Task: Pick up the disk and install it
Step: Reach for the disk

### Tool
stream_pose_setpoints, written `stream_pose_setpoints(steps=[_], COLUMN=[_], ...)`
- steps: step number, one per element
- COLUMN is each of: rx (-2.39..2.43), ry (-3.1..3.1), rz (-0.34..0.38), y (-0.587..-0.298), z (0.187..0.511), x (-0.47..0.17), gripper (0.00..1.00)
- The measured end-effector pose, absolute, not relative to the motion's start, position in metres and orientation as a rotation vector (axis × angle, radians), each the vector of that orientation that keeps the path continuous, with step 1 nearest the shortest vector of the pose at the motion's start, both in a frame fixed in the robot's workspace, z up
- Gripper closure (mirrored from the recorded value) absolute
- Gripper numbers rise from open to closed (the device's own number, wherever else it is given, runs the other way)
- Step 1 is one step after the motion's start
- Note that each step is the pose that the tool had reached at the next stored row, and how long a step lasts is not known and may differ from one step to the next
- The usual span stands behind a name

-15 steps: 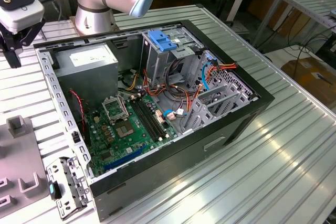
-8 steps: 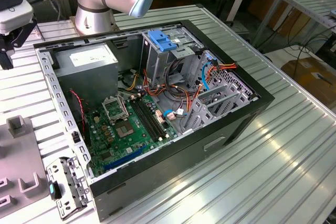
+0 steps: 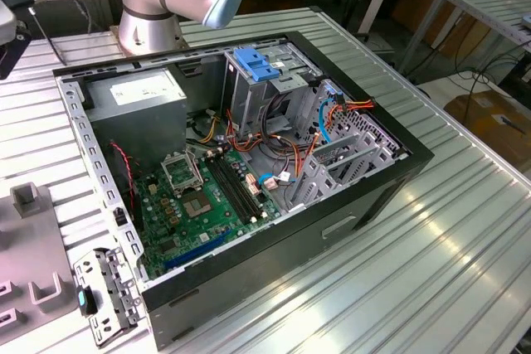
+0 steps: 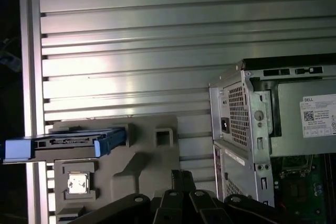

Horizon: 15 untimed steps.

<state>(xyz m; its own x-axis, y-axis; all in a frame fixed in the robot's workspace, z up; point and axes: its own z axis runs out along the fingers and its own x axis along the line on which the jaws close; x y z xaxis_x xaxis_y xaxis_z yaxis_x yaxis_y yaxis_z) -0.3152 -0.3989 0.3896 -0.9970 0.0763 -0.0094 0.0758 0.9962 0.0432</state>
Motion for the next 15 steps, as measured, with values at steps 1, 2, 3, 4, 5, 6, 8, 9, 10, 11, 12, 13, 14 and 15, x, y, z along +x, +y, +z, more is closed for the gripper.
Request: stream_pose_setpoints(steps=[1,2,3,4,5,6,8,9,10,11,12,13,14,15], rx=[0.119,0.119,0.119,0.119,0.119,0.119,0.119,0.119,0.119,0.119,0.119,0.119,0.119,0.119], ry=[3.128,3.128,3.128,3.128,3.128,3.128,3.128,3.128,3.128,3.128,3.128,3.128,3.128,3.128], rz=[0.067,0.067,0.067,0.067,0.067,0.067,0.067,0.067,0.067,0.067,0.067,0.067,0.067,0.067], y=[-0.399,-0.399,-0.399,-0.399,-0.399,-0.399,-0.399,-0.399,-0.399,-0.399,-0.399,-0.399,-0.399,-0.399], z=[0.390,0.390,0.390,0.390,0.390,0.390,0.390,0.389,0.389,0.389,0.389,0.389,0.389,0.389], x=[-0.318,-0.321,-0.324,-0.328,-0.331,-0.336,-0.346,-0.353,-0.360,-0.365,-0.369,-0.373,-0.378,-0.382], gripper=[0.89,0.89,0.89,0.89,0.89,0.89,0.89,0.89,0.89,0.89,0.89,0.89,0.89,0.89])
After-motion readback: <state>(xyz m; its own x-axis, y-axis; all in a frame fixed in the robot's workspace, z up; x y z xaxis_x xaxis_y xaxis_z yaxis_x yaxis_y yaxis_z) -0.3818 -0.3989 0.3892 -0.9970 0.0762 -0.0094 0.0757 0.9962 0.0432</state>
